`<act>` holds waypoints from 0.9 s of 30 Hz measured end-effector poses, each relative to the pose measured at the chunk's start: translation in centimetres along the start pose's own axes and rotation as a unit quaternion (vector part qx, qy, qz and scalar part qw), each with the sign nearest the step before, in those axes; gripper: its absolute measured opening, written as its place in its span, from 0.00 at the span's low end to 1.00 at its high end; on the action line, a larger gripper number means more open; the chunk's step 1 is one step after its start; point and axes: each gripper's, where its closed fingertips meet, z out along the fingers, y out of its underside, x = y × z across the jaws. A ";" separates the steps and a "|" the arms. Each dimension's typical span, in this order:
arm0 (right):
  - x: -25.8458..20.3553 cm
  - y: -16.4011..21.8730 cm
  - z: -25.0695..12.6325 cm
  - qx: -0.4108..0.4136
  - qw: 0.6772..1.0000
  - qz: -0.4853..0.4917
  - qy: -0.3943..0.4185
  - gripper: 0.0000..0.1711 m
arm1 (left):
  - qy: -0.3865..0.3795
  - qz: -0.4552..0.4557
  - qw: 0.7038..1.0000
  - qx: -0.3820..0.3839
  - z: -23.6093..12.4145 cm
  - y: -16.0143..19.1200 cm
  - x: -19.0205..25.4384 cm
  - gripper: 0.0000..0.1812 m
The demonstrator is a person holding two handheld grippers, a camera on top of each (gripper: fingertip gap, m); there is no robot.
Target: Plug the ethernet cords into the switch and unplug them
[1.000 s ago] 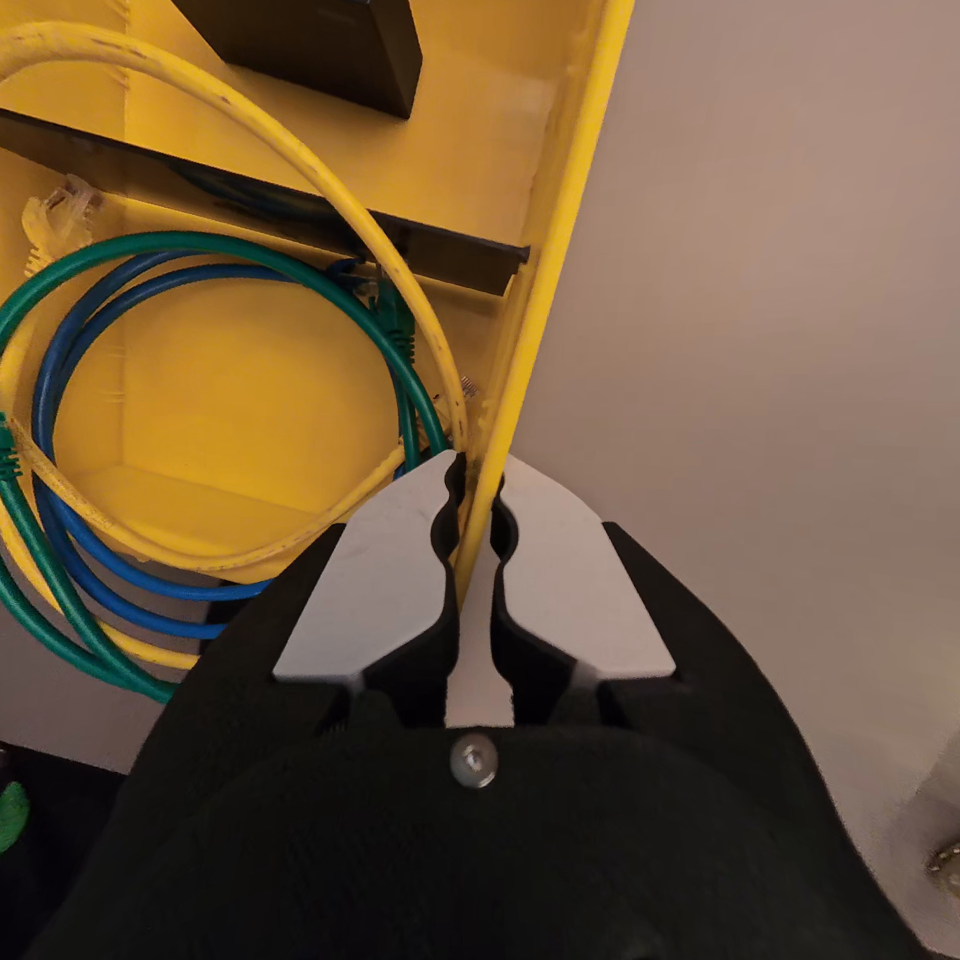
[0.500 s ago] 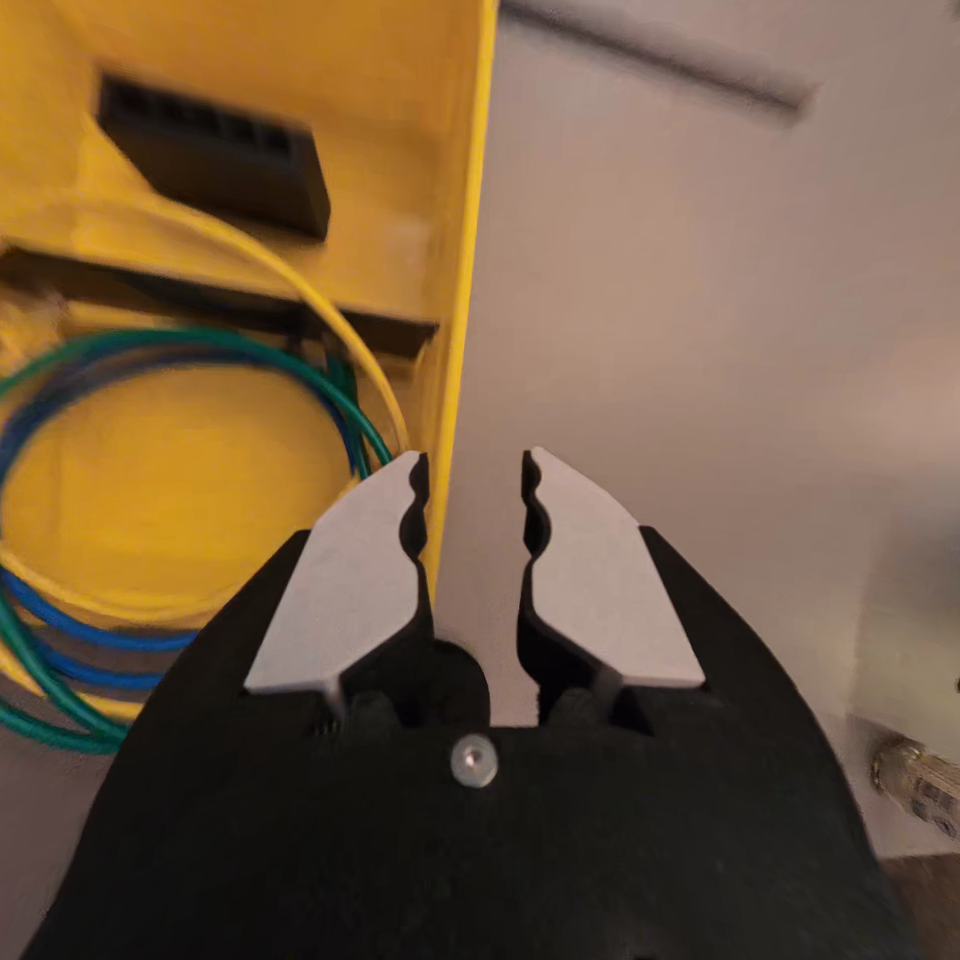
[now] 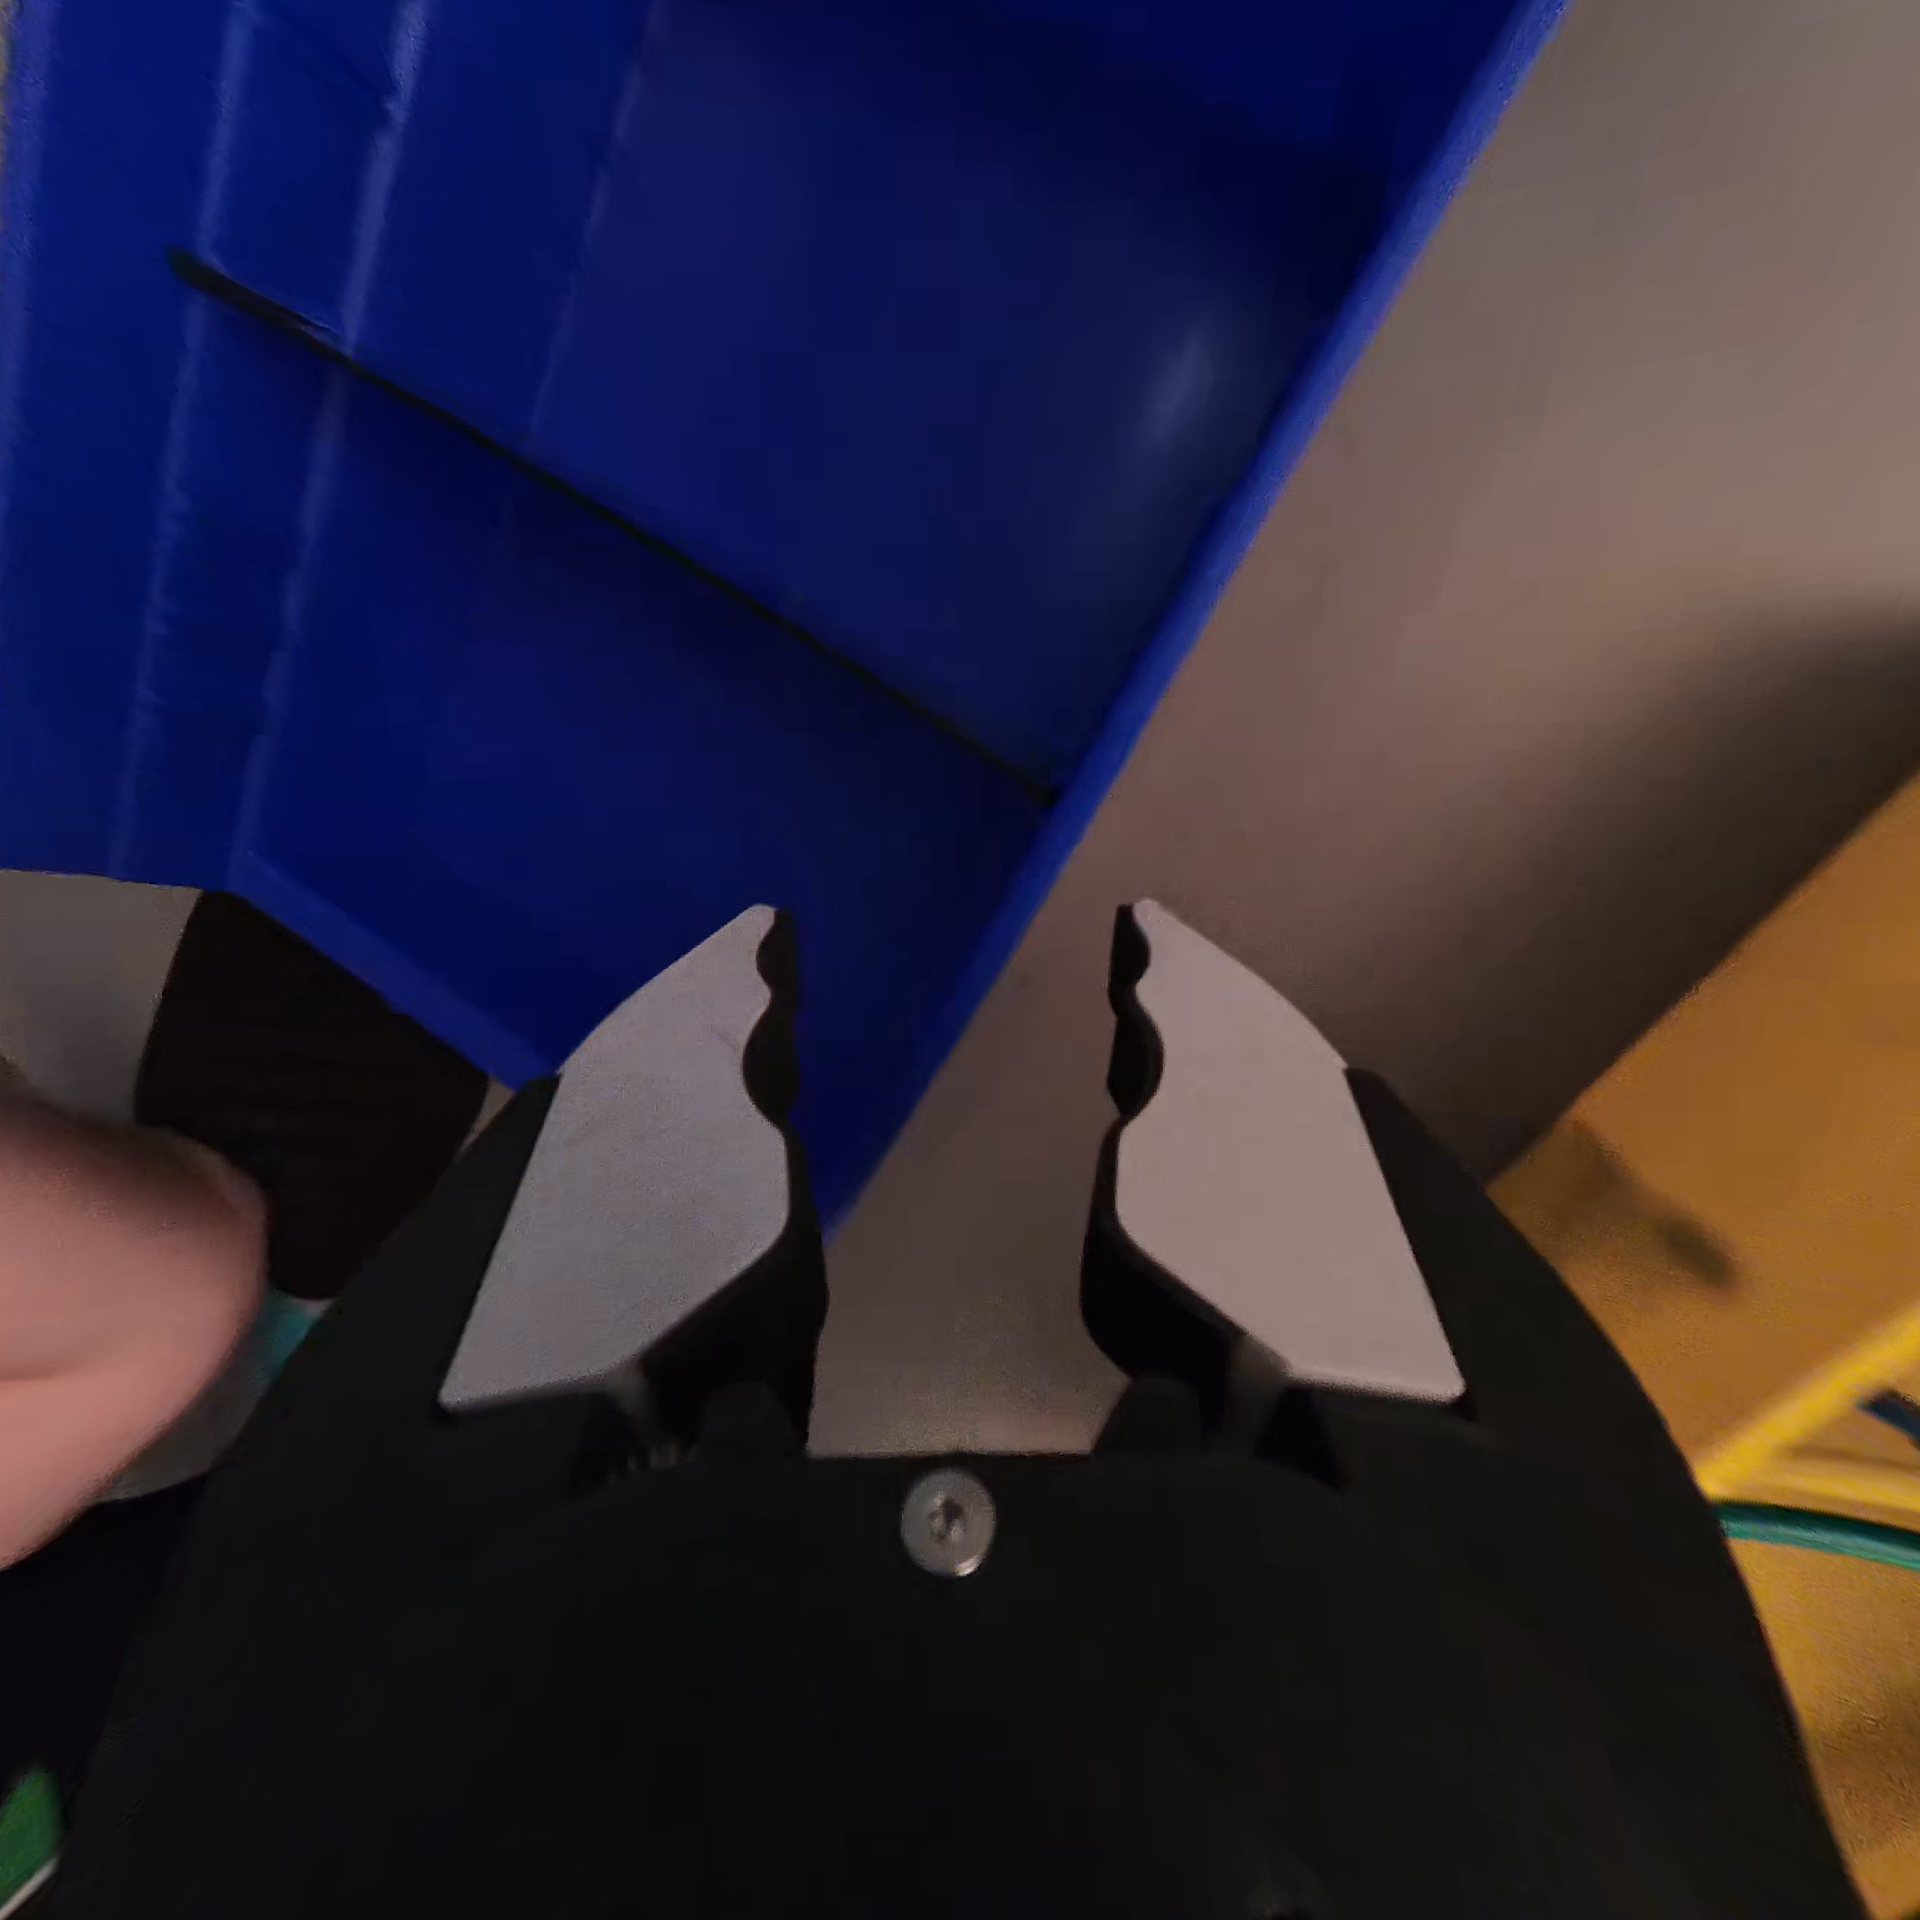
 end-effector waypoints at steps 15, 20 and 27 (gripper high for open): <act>1.2 4.3 1.4 -0.206 0.974 0.093 -0.031 0.07 | -0.022 -0.067 0.945 0.319 -11.2 -5.5 -0.8 0.25; 2.7 2.5 -8.6 -0.171 0.980 0.072 -0.065 0.06 | 0.014 -0.106 0.895 0.433 -16.3 -5.5 0.2 0.37; 14.2 4.6 -28.9 -0.044 0.995 0.086 -0.033 0.03 | 0.189 -0.013 0.913 0.362 -12.3 -8.4 9.4 0.43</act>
